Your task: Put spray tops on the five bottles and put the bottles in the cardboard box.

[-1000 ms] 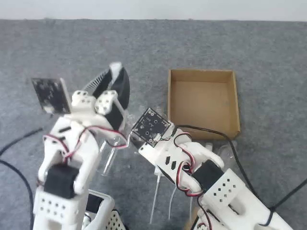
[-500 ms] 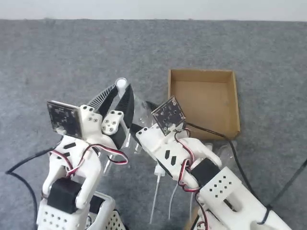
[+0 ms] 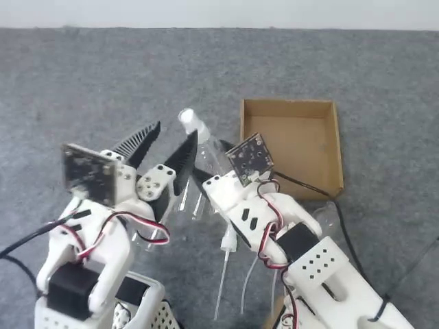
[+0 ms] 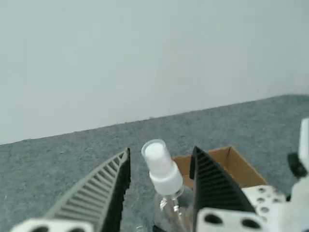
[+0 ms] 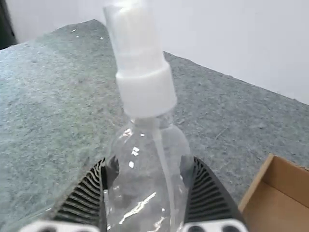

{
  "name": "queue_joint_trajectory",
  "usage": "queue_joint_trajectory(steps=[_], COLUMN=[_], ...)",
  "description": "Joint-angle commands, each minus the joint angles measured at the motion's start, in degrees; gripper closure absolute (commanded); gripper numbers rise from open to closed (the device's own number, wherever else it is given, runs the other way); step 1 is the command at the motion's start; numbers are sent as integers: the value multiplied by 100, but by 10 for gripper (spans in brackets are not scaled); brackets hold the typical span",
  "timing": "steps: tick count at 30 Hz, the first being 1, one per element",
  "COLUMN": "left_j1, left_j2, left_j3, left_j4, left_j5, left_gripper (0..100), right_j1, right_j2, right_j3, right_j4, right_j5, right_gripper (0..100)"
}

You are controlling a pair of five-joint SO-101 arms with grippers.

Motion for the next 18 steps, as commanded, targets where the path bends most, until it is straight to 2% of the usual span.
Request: queue_joint_trajectory(steps=[1, 6, 18], left_j1=[-325, -941, -730], left_j2=[-149, 475, 1767], left_j3=[303, 611, 391], left_j4=[-299, -1275, -1881], left_j5=[-281, -308, -325], left_gripper=[815, 815, 815], right_j1=[101, -66, -154], right_j2=[-40, -40, 13], right_j3=[-97, -70, -62], right_j4=[22, 31, 57], right_j5=[-88, -88, -88], right_gripper=[993, 993, 993])
